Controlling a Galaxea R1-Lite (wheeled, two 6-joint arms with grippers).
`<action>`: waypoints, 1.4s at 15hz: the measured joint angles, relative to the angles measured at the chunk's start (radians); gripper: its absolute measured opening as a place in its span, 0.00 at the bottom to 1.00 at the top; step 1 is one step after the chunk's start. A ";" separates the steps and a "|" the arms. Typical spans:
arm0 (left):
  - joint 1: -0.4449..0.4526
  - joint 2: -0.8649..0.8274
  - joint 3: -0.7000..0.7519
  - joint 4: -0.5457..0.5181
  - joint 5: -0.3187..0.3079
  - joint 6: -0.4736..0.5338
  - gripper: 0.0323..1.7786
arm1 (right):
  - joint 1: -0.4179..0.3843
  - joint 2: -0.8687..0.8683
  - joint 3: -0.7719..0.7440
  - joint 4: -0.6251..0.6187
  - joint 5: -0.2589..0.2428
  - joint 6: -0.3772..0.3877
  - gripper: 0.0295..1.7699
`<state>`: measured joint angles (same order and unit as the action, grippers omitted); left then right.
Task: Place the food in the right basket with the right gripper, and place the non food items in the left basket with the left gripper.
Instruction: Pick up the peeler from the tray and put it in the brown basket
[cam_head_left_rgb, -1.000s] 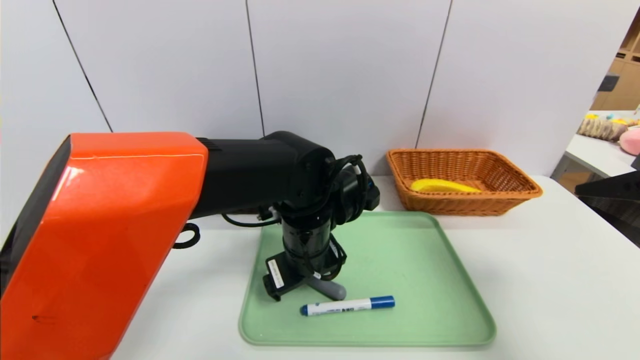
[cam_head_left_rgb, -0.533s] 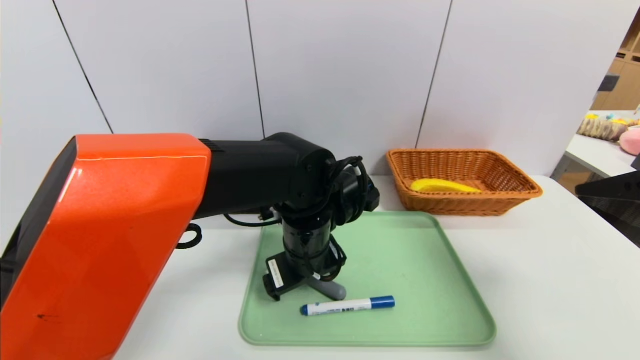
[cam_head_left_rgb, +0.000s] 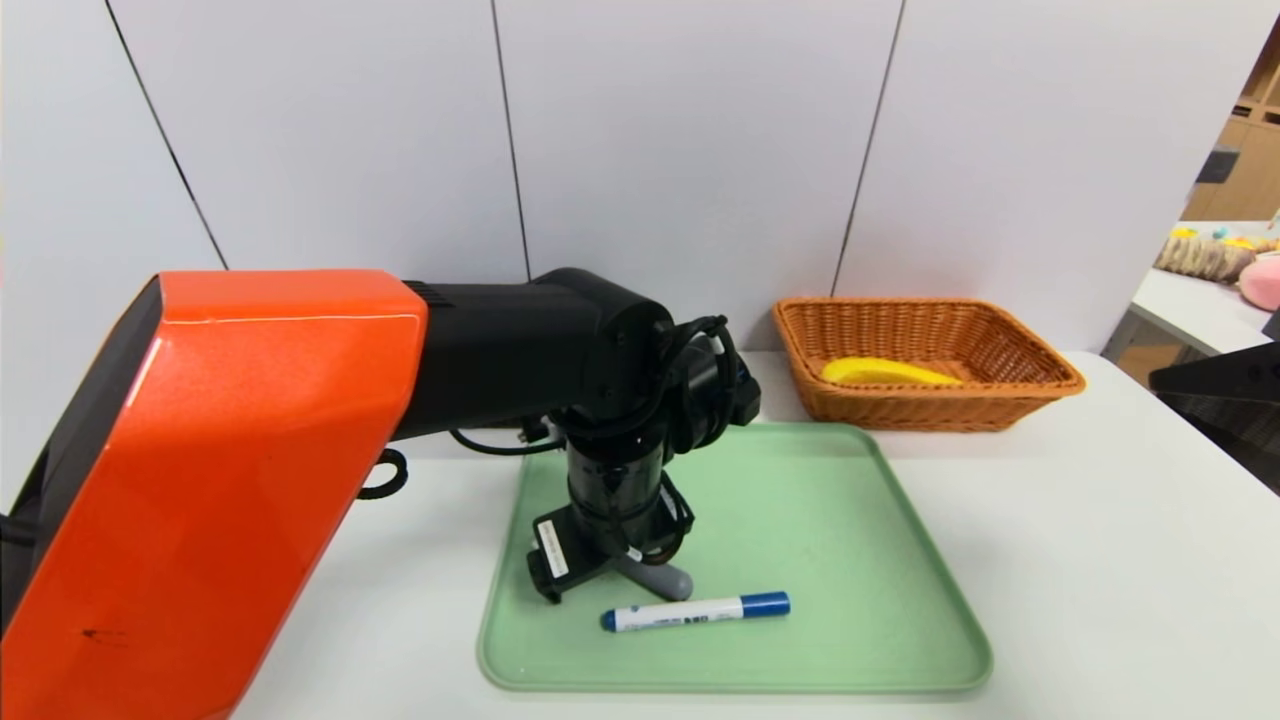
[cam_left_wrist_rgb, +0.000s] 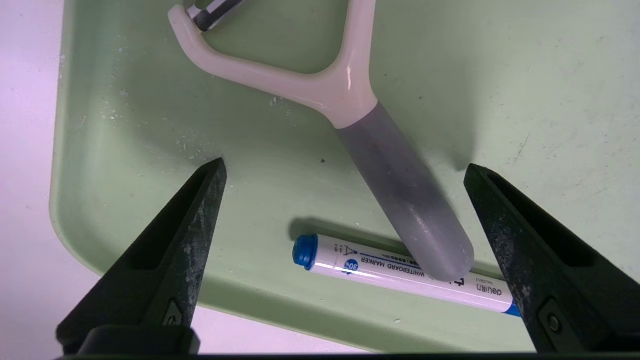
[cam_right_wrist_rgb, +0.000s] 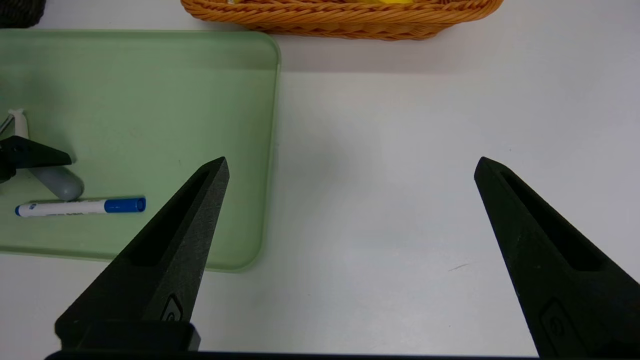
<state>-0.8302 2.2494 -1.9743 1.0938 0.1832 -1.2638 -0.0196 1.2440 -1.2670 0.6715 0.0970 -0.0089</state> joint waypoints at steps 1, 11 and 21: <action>-0.001 0.001 0.000 0.000 0.000 0.000 0.95 | 0.001 0.000 0.000 0.000 0.000 0.000 0.96; -0.001 0.013 0.000 -0.001 0.000 0.004 0.95 | 0.005 0.000 0.001 0.001 0.000 -0.001 0.96; -0.008 0.013 0.000 0.006 0.001 0.017 0.95 | 0.006 -0.002 0.002 0.001 0.000 -0.001 0.96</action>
<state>-0.8381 2.2626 -1.9743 1.0998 0.1843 -1.2468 -0.0138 1.2421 -1.2651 0.6730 0.0974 -0.0096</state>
